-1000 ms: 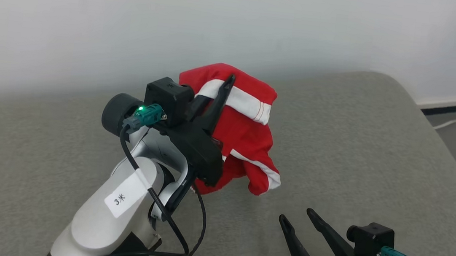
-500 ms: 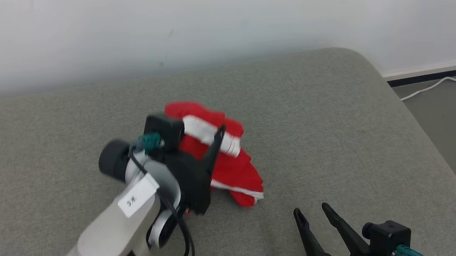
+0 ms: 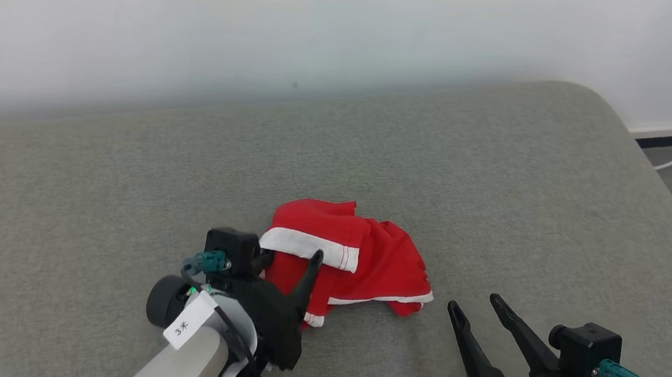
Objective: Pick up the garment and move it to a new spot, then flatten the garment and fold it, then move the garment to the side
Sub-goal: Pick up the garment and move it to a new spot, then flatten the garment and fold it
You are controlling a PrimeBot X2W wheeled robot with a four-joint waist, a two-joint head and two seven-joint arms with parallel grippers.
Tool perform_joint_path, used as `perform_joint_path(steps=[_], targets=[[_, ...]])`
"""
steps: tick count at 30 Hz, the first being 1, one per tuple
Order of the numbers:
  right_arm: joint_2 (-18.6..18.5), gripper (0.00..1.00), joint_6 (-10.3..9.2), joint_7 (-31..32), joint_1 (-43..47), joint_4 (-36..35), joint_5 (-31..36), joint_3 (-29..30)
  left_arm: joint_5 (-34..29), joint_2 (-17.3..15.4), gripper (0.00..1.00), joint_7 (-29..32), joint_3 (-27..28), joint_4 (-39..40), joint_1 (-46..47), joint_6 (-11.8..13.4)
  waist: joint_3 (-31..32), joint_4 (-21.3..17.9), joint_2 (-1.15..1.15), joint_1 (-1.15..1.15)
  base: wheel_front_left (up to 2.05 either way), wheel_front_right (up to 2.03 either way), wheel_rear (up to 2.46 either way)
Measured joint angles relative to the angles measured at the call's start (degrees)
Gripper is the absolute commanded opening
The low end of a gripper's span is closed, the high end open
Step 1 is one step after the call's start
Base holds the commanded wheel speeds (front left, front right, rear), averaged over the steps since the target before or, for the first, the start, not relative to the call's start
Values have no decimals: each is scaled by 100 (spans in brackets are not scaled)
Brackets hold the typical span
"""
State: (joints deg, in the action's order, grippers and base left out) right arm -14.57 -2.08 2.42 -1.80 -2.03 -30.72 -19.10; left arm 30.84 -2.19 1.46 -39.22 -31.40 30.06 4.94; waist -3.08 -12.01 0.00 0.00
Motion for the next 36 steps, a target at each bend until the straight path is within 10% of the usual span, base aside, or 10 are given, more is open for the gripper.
perform_joint_path(steps=[14, 36], targets=[[11, 100, -52, -47, 231, 64, -1, 0, 355, -583, 100, -235, 447, 216, -1202, -136, 235, 492, 0, 0, 0, 0, 0], [105, 100, -43, 14, 109, 118, -2, -200, 338, -314, 100, -285, 477, -178, -840, 58, 159, 261, 0, 0, 0, 0, 0]])
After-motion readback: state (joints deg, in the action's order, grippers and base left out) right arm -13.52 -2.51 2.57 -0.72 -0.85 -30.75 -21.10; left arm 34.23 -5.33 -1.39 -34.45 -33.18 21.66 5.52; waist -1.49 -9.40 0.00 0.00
